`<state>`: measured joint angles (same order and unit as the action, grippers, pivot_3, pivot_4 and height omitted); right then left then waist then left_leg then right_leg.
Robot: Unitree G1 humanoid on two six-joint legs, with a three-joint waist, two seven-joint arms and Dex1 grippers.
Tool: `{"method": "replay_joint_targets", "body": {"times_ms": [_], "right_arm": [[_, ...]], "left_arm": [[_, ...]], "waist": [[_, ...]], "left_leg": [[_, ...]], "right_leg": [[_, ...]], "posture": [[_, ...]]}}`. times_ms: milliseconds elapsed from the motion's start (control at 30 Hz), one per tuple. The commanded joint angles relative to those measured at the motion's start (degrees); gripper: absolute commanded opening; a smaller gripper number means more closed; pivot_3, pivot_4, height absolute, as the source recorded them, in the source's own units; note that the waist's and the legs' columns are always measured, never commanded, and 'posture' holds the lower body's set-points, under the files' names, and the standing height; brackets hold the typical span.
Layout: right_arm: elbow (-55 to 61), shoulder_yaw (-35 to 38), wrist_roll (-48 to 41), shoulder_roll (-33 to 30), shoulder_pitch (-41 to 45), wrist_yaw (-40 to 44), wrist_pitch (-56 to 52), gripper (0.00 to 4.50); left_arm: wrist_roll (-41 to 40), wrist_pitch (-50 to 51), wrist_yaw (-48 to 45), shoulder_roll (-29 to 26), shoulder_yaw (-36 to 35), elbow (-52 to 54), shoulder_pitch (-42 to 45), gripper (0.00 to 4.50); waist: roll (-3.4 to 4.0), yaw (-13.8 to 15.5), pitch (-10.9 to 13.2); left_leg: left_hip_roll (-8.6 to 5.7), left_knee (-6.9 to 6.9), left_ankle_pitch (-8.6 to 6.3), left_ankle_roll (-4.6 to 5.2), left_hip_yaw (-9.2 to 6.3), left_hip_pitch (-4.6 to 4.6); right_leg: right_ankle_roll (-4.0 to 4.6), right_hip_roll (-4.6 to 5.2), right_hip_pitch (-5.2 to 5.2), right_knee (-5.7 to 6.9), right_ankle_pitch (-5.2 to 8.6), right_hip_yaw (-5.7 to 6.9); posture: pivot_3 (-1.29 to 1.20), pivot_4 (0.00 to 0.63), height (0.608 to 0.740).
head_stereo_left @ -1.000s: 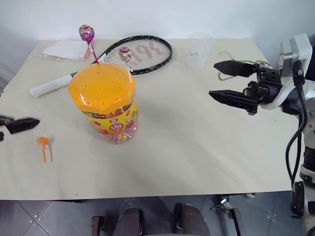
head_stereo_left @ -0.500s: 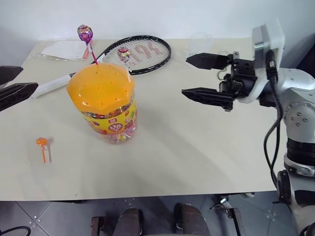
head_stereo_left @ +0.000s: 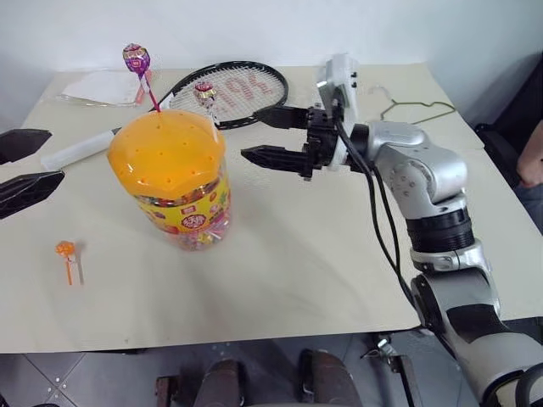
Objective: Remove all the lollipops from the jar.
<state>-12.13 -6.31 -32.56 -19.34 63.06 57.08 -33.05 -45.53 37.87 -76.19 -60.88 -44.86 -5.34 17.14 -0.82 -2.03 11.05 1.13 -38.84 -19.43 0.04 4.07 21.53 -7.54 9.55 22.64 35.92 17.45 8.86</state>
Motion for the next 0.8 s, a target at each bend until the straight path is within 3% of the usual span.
{"method": "replay_joint_targets", "body": {"times_ms": [33,567,667,800], "right_arm": [[-2.9,2.6,-0.7,2.4,4.2,1.5,2.5,4.50],[-16.2,1.8,5.0,9.9,12.8,6.6,8.1,4.50],[-16.3,2.3,5.3,10.3,13.2,6.9,8.2,3.88],[-15.7,2.8,5.5,10.2,13.7,6.7,7.8,2.52]], "left_arm": [[-2.3,-0.3,0.7,0.3,-4.4,3.2,-2.2,4.49],[-4.8,-1.9,3.0,2.4,-7.2,5.4,-7.8,4.49],[-4.8,-2.7,2.6,2.1,-7.1,4.2,-7.7,4.50],[-4.7,-3.6,2.1,1.8,-6.5,2.9,-7.2,4.50]], "waist": [[0.00,-0.1,0.0],[-0.01,-1.2,0.0],[0.00,-1.3,0.0],[0.00,-1.3,0.0]], "left_leg": [[0.01,0.00,0.00,0.00,-0.02,0.00],[0.00,0.11,0.00,0.00,-0.14,0.00],[0.01,0.15,0.00,0.00,-0.14,0.00],[0.00,0.20,0.00,0.00,-0.14,0.00]], "right_leg": [[0.00,0.00,0.00,0.00,0.00,0.01],[0.00,0.00,0.00,0.06,0.00,-0.01],[0.00,0.00,0.03,0.06,0.00,-0.01],[0.00,0.00,0.05,0.06,0.00,0.00]], "posture": [[0.00,0.150,0.740],[0.00,0.150,0.740],[0.00,0.150,0.740],[0.00,0.150,0.740]]}}
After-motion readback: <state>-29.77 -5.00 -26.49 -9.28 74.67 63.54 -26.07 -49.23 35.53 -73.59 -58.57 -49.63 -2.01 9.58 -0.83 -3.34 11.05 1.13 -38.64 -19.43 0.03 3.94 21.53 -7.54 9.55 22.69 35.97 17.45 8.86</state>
